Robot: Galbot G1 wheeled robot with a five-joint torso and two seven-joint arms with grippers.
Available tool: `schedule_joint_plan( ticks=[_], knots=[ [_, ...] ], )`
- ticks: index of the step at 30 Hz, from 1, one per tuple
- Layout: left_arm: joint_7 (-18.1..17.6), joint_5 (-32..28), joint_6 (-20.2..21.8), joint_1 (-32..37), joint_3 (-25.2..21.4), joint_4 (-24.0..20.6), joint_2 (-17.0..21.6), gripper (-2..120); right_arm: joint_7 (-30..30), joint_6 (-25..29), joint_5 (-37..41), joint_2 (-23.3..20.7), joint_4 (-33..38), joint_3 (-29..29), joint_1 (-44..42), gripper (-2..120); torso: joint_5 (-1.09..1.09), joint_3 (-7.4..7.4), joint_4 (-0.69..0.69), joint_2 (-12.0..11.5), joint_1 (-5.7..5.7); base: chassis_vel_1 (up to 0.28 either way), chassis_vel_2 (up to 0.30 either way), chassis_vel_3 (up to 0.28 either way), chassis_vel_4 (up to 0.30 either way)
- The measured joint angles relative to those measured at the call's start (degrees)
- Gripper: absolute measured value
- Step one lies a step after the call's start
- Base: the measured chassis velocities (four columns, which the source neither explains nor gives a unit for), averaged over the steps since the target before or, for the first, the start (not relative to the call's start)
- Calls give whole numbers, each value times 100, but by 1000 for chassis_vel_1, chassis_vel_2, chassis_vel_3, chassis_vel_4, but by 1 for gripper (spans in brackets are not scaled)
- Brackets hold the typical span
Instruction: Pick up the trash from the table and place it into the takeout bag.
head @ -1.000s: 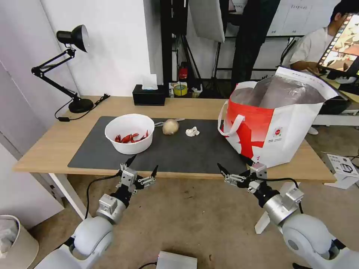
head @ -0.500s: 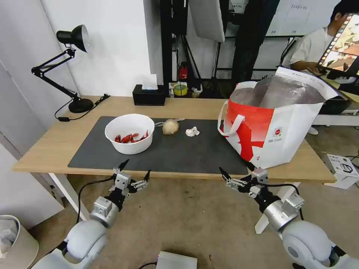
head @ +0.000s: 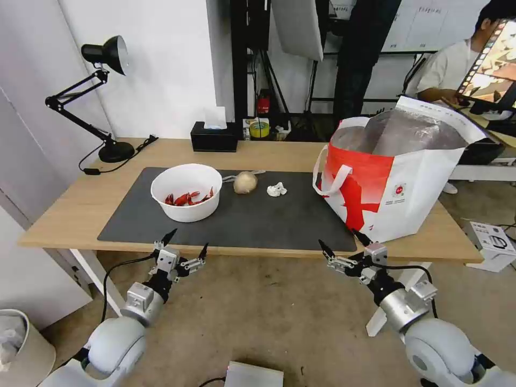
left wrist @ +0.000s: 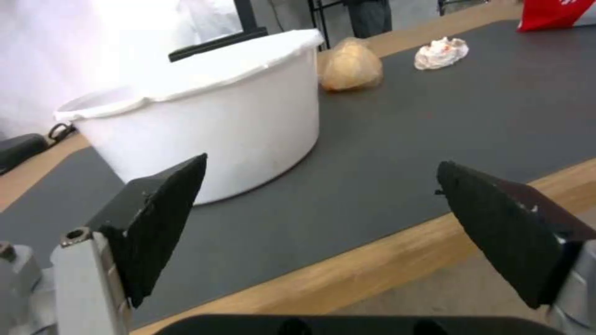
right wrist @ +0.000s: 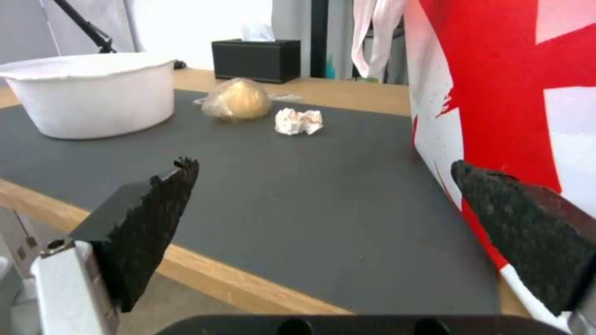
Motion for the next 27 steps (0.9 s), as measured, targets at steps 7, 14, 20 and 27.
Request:
schedule_joint_plan(
  ticks=[7, 14, 20, 27],
  knots=[
    [-4, -30, -17, 28, -63, -10, 8, 100, 30, -6, 134, 20, -30, -276, 279, 100, 0, 0, -1, 0, 0, 0, 0, 0, 0],
    [-10, -28, -19, 81, -106, -39, -30, 100, 134, -382, 496, 97, -436, -1713, 2160, 100, -1, 1, 1, 0, 0, 0, 0, 0, 0],
    [-23, -20, -20, 214, -266, -121, -67, 100, 490, -948, 885, 374, -1129, -2954, 3857, 100, -1, 1, 0, 0, 0, 0, 0, 0, 0],
    [-27, 7, -22, 381, -419, -194, -120, 100, 1438, -1751, 975, 1074, -1808, -3736, 5049, 100, -1, 1, 1, -1, 0, 0, 0, 0, 0]
  ],
)
